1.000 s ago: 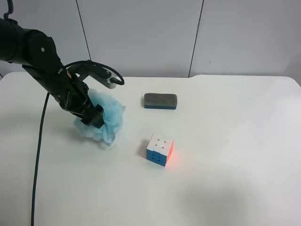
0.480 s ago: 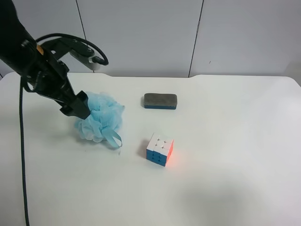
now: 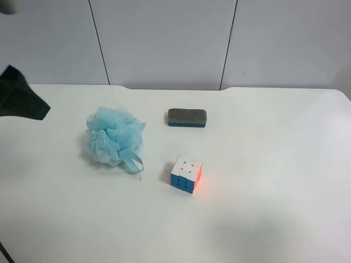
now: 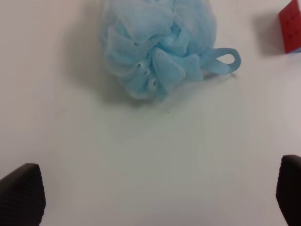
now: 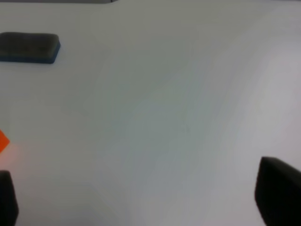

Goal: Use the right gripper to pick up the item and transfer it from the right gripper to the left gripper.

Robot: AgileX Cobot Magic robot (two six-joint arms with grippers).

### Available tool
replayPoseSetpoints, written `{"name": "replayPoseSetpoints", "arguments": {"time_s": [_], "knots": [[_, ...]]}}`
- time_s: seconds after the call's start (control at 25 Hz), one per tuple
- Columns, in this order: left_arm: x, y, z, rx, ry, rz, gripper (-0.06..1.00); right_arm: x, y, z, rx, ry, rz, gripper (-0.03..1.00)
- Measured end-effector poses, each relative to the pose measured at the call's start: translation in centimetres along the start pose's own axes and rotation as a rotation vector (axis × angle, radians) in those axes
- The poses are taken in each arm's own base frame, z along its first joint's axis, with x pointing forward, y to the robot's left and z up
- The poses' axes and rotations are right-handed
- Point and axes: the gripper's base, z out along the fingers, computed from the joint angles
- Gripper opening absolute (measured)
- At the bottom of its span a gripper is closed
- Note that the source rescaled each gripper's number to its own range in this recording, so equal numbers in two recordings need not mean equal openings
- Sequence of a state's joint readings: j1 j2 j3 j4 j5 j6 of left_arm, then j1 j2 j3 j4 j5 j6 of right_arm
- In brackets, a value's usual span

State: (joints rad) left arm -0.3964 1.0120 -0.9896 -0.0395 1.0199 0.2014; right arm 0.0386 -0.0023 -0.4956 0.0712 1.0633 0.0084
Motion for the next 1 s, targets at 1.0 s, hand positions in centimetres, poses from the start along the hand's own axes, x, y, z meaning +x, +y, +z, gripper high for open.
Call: {"name": "replayPoseSetpoints", "arguments": {"time_s": [1.0], "knots": [[19.3,-3.6,-6.4,-0.061,-0.472,-0.165,1.0,0.0,0.0,0.0,0.0,0.0,0.0,1.0]]}}
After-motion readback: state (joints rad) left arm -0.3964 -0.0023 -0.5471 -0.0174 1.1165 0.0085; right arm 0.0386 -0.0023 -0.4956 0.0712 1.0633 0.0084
